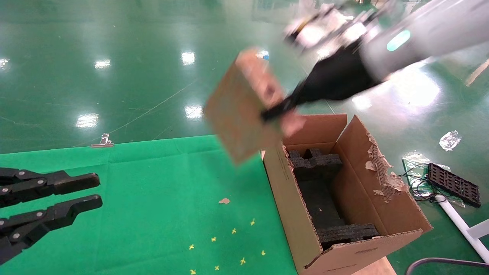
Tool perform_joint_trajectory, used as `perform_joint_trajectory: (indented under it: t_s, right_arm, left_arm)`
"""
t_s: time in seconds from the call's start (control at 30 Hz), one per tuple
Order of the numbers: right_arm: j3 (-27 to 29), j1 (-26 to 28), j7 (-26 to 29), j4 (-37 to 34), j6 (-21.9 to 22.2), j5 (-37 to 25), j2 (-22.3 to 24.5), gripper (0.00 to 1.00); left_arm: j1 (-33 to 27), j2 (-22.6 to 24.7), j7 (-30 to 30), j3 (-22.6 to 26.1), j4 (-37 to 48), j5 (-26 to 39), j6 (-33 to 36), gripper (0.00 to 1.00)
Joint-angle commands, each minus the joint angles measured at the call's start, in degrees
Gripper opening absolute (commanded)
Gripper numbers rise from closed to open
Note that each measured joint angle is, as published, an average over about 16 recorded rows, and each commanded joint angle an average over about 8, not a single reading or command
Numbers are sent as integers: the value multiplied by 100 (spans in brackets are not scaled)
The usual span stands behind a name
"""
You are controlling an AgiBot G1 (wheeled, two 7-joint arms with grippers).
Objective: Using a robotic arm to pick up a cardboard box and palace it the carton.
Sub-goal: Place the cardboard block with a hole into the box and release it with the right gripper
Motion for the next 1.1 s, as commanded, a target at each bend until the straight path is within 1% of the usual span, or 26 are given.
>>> perform_joint_trajectory:
  t_s: [0.03, 0.13, 0.27, 0.4, 0.43, 0.53, 0.67, 0.7, 0.93, 1.1]
  right_arm:
    - [170, 227, -279, -156, 65, 56, 220, 0]
    - [202, 534, -439, -470, 72, -177, 422, 0]
    - [122, 832, -504, -807, -2, -576, 666, 0]
    - [-47, 933, -467, -1050, -186, -937, 875, 0]
    - [-94, 922, -446, -1099, -241, -1004, 916, 0]
    - [-246, 817, -373, -1232, -403, -1170, 1014, 0]
    - [-425, 532, -252, -1417, -557, -1259, 1069, 0]
    - [-466, 443, -225, -1471, -573, -1270, 1067, 0]
    - [-686, -208, -83, -2010, -471, -1315, 864, 0]
    - [-785, -546, -65, -2427, -323, -1372, 648, 0]
  left_arm:
    - [0, 0, 0, 1, 0, 0, 0, 0]
    - [0, -1, 1, 2, 0, -1, -1, 0]
    - [-1, -1, 2, 3, 0, -2, -1, 0]
    - [-1, -2, 2, 5, 0, -3, -2, 0]
    - [-1, -2, 2, 5, 0, -3, -2, 3]
    - [-1, -2, 3, 6, 0, -4, -3, 40]
    - [-2, -3, 4, 7, 0, -5, -3, 90]
    - [-2, -3, 4, 8, 0, -5, -3, 100]
    - [-2, -4, 5, 10, 0, -7, -4, 100]
    - [-3, -5, 6, 12, 0, -8, -5, 100]
